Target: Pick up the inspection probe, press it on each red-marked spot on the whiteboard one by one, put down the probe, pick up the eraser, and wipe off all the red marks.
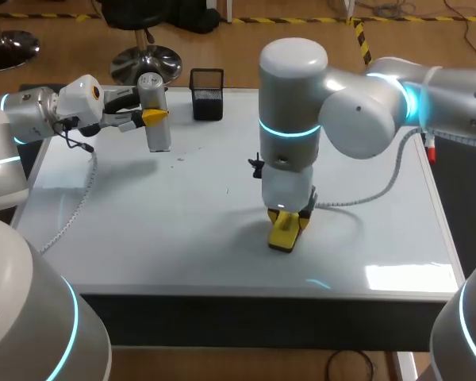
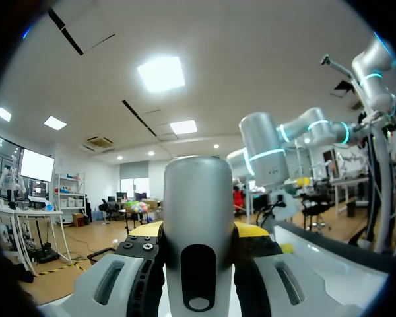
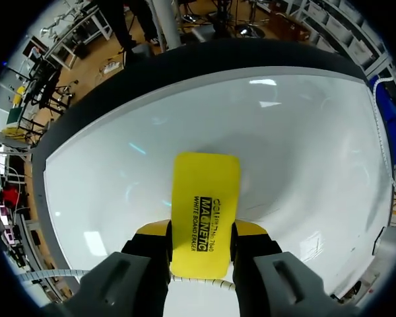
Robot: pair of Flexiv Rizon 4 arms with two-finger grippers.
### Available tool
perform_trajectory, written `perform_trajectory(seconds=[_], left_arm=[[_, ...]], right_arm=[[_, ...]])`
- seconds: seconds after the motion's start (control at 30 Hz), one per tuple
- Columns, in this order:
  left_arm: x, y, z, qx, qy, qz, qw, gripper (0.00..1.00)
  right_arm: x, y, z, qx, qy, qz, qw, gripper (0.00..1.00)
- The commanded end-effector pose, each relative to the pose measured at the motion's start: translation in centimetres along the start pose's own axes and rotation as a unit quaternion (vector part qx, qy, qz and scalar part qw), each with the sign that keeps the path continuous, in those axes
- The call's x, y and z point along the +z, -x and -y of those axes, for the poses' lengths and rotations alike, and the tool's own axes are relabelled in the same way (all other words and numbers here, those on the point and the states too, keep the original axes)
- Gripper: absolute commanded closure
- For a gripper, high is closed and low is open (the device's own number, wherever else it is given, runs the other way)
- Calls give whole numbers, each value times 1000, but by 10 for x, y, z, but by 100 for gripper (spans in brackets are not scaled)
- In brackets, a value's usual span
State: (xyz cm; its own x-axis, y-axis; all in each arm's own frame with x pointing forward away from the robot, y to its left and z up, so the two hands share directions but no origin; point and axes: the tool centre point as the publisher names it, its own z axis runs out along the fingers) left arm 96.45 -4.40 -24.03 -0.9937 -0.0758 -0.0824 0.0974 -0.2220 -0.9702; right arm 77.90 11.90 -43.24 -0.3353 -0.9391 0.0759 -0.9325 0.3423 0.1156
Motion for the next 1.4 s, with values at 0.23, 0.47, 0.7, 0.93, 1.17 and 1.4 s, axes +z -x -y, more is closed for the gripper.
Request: perform_trajectory(seconds=[0.23,0.47,0.7,0.93,1.17,1.4], left_arm=[[1,-1,1,1,0,2,1000,100],[1,-1,1,1,0,2,1000,100],[1,-1,1,1,0,2,1000,100],[1,-1,1,1,0,2,1000,100],[1,-1,1,1,0,2,1000,100],[1,-1,1,1,0,2,1000,100]], right_arm=[[-47,-2,-15,-38,-46,41,997,100],[-76,0,3,-54,-49,59,996,100],[-82,2,21,-68,-30,70,995,100],[-86,3,75,-51,7,81,995,100],[-92,2,134,-21,19,53,998,100],[-91,-5,173,3,30,37,999,100]])
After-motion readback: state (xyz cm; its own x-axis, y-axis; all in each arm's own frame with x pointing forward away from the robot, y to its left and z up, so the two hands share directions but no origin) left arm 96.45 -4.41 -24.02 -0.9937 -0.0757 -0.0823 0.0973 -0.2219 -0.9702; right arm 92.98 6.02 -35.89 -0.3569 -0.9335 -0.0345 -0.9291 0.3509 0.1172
